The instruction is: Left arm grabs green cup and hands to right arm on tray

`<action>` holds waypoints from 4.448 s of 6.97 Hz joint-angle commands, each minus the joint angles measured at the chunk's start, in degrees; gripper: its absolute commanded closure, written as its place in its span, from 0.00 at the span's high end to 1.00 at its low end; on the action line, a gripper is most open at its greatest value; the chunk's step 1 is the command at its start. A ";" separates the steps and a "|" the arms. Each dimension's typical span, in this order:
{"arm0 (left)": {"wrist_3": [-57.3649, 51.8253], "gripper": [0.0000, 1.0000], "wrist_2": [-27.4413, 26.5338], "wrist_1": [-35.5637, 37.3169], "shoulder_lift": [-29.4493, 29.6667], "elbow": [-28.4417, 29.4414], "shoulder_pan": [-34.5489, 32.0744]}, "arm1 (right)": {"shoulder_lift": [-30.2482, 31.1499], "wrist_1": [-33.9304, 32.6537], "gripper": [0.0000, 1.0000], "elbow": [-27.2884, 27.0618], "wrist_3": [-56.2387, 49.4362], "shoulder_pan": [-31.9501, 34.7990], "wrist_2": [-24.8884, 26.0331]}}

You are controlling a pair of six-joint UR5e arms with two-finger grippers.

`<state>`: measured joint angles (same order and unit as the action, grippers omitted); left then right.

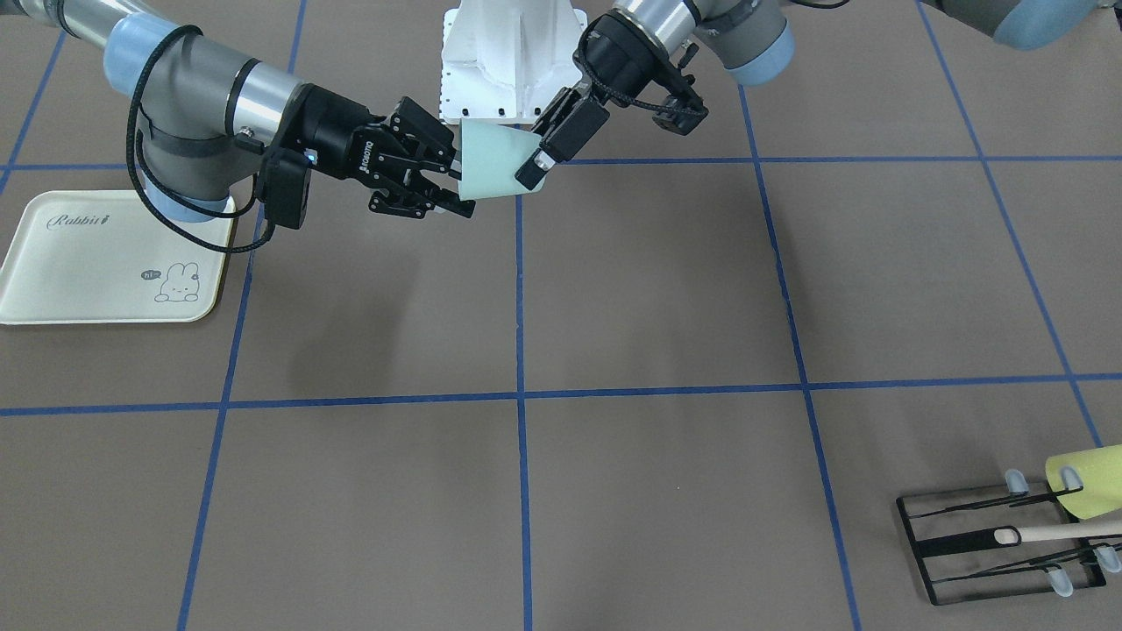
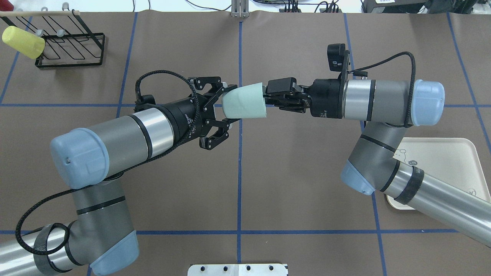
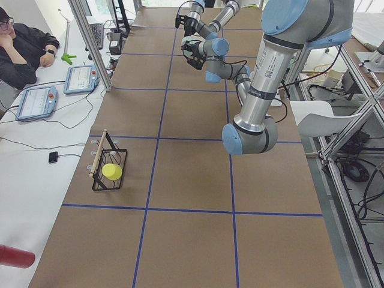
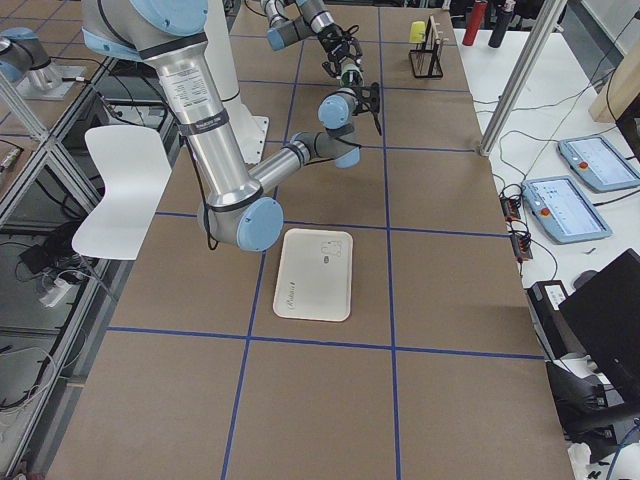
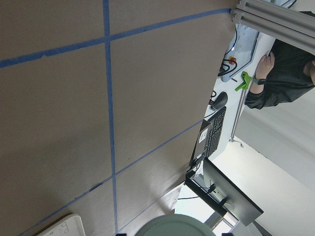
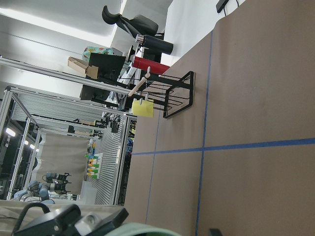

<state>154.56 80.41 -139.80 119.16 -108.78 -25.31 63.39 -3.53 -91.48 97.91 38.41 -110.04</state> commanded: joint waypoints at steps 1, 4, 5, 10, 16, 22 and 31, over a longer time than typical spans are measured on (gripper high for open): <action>-0.04 0.46 0.01 -0.03 0.10 0.06 -0.09 | 0.41 0.01 0.38 0.08 0.00 -0.35 0.00; -0.04 0.46 0.01 -0.03 0.10 -0.03 0.00 | 0.59 0.01 0.30 0.08 0.00 -0.45 0.00; -0.04 0.46 0.01 -0.03 0.10 -0.03 -0.09 | 0.59 0.01 0.27 0.08 0.00 -0.45 0.00; -0.48 1.00 0.01 0.15 0.02 0.85 0.00 | 0.68 0.27 0.01 0.08 0.00 -0.53 0.09; -0.66 1.00 -0.08 0.15 -0.25 0.77 -0.52 | 2.69 0.36 0.00 2.35 -5.16 0.25 2.53; -28.88 1.00 0.10 3.20 -0.51 1.38 -0.52 | 5.06 -16.98 0.00 4.65 -24.44 14.38 -5.08; -72.34 0.99 0.27 29.13 -0.42 -3.53 -9.04 | 24.12 -33.44 0.00 0.54 -69.82 25.12 -9.93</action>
<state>86.70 80.52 -113.84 118.81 -111.09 -32.89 84.98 -33.53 -89.40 34.14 62.21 -119.97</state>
